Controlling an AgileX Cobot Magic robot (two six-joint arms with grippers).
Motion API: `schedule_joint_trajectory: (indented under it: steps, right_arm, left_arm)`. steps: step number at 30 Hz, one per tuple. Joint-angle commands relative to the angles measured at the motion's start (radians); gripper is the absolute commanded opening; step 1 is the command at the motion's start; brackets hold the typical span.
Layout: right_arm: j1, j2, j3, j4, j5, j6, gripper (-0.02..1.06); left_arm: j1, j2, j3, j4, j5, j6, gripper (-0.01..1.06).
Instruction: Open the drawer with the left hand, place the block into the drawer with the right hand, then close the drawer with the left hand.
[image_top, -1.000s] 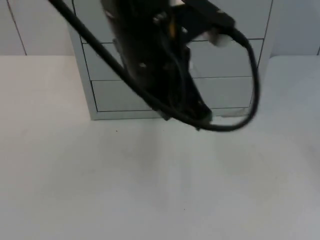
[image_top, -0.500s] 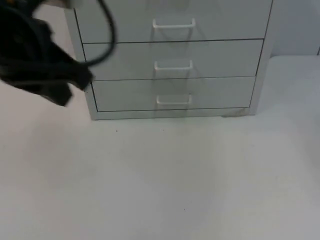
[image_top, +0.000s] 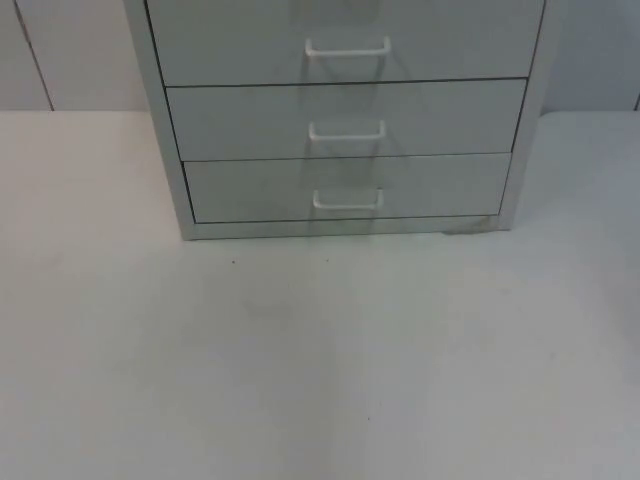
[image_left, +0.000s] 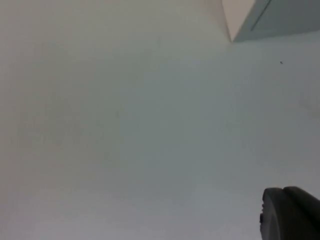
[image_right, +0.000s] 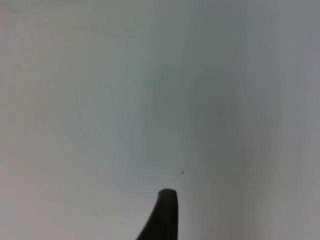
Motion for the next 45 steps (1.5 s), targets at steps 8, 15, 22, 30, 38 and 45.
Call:
schedule_joint_trajectory:
  steps: [8,15,22,30,38,45]
  right_arm:
    - [0.020,-0.101,0.001,0.053,-0.033,-0.075,0.76]
    - [0.080,-0.333,0.001,0.053,-0.049,-0.087,0.76]
    - [0.094,-0.556,0.001,0.049,-0.049,-0.089,0.76]
    - [0.094,-0.727,0.002,0.049,0.020,-0.089,0.76]
    - [0.094,-0.863,0.075,0.049,0.062,-0.089,0.76]
    - [0.094,-1.012,0.143,0.049,0.112,-0.089,0.76]
  left_arm:
    - [0.034,-0.161,0.013,-0.026,0.041,0.004,0.00]
    - [0.034,-0.372,0.021,-0.034,0.071,-0.001,0.00]
    - [0.034,-0.639,0.021,-0.042,0.082,-0.010,0.00]
    - [0.034,-0.894,0.088,0.025,0.112,-0.040,0.00]
    - [0.034,-1.126,0.224,0.110,0.149,-0.199,0.00]
    - [0.034,-1.148,0.226,0.133,0.314,-0.191,0.00]
